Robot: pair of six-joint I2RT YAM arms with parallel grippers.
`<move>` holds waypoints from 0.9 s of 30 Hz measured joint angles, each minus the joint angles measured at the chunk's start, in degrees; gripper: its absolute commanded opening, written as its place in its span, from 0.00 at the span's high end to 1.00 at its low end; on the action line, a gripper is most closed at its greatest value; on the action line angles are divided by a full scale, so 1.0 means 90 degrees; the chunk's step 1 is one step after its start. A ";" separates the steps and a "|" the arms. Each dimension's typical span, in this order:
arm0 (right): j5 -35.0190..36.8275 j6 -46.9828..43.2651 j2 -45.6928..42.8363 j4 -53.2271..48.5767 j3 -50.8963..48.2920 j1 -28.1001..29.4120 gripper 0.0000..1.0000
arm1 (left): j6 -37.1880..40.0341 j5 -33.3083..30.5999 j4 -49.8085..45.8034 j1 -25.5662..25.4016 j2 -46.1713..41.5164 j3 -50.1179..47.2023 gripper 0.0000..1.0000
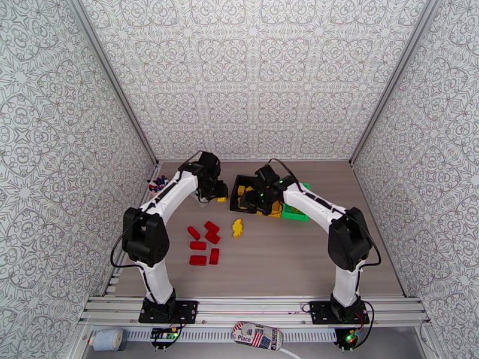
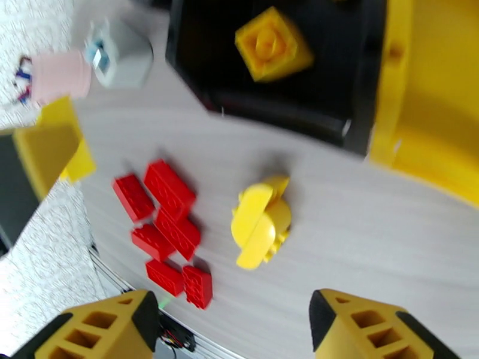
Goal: Sort the legos into containers by color
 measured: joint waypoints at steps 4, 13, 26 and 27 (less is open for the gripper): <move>-0.0097 -0.0044 -0.0061 0.0005 -0.0012 -0.0328 0.29 | -0.0085 0.0323 0.0002 -0.0092 0.0121 0.0753 0.69; -0.0253 -0.0063 -0.0763 0.0063 -0.0500 -0.0792 0.30 | -0.0408 0.0719 -0.0010 -0.0342 0.1661 0.2817 0.44; -0.0304 -0.0058 -0.1535 0.0160 -0.1654 -0.0818 0.34 | -0.0515 0.0663 -0.0340 -0.0420 0.2181 0.3147 0.33; -0.0304 -0.0058 -0.1564 0.0168 -0.1710 -0.0818 0.35 | -0.0510 0.0639 -0.0338 -0.0440 0.2028 0.2946 0.33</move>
